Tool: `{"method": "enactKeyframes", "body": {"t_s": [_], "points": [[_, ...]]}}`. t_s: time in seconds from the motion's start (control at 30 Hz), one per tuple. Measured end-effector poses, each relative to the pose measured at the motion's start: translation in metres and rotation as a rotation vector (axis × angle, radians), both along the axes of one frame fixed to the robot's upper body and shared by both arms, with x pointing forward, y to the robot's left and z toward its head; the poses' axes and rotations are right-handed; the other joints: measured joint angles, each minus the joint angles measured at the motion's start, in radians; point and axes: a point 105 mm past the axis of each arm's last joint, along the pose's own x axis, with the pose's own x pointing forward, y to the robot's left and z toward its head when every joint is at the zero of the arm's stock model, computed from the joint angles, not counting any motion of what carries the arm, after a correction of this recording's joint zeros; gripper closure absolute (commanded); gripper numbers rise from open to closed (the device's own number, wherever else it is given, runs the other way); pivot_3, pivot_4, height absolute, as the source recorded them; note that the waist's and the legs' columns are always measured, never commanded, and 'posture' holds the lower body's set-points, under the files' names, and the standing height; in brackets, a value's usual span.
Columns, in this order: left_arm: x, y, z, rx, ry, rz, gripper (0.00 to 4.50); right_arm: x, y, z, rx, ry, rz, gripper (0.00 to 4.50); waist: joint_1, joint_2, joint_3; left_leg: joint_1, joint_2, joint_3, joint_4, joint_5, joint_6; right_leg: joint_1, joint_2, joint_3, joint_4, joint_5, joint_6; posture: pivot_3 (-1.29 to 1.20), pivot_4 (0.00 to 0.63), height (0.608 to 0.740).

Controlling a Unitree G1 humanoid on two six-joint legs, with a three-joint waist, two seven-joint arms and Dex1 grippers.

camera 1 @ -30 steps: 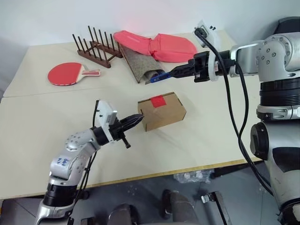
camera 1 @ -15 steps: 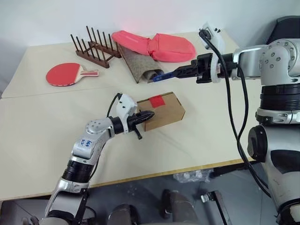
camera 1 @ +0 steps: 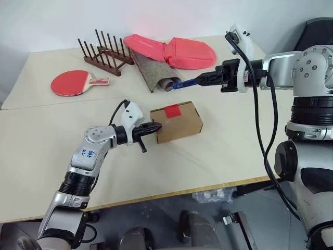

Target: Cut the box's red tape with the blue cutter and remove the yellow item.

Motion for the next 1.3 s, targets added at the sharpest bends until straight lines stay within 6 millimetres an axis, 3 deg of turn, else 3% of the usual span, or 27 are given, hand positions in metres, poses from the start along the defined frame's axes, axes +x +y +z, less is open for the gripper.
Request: {"method": "enactKeyframes", "body": {"t_s": [0.13, 0.3, 0.5, 0.73, 1.1, 1.3], "points": [[-0.012, 0.002, 0.001, -0.072, 0.068, -0.037, 4.50, 0.000, 0.000, 0.000, 0.000, -0.001, 0.000, 4.34, 0.001, 0.000, 0.000, 0.000, 0.000, 0.000, 0.000, 0.000, 0.000, 0.000, 0.000, 0.000, 0.000, 0.000, 0.000, 0.00, 0.150, 0.740], [-0.043, -0.016, 0.014, -0.161, 0.135, -0.191, 4.50, 0.000, 0.001, 0.000, 0.001, 0.000, 0.003, 4.34, 0.005, 0.000, 0.000, 0.000, 0.000, 0.000, 0.000, 0.000, 0.000, 0.000, 0.000, 0.001, 0.000, 0.000, 0.000, 0.00, 0.150, 0.740], [-0.054, -0.026, -0.004, -0.117, 0.217, -0.230, 4.50, 0.000, 0.001, 0.000, 0.001, 0.000, 0.003, 4.34, 0.004, 0.000, 0.000, 0.000, 0.000, 0.000, 0.000, 0.000, 0.000, 0.000, 0.000, 0.001, 0.000, 0.000, 0.000, 0.00, 0.150, 0.740], [-0.027, -0.010, -0.028, -0.049, 0.197, -0.107, 4.50, -0.001, 0.001, 0.000, -0.006, -0.006, 0.003, 4.34, 0.004, 0.000, 0.000, 0.000, 0.000, 0.000, 0.000, 0.000, 0.000, 0.000, 0.000, 0.001, 0.000, 0.000, 0.000, 0.00, 0.150, 0.740], [0.010, 0.017, -0.013, -0.023, 0.038, 0.075, 4.50, -0.005, -0.002, 0.000, -0.015, -0.004, -0.006, 4.34, 0.004, 0.000, 0.000, 0.000, 0.000, 0.000, 0.000, 0.000, 0.000, 0.000, 0.000, 0.001, 0.000, 0.000, 0.000, 0.00, 0.150, 0.740], [0.017, 0.018, -0.010, -0.031, -0.005, 0.103, 4.50, -0.005, -0.002, 0.001, -0.013, -0.009, -0.009, 4.34, 0.003, 0.000, 0.000, 0.000, 0.000, 0.000, 0.000, 0.000, 0.000, 0.000, 0.000, 0.001, 0.000, 0.000, 0.000, 0.00, 0.150, 0.740]]}}
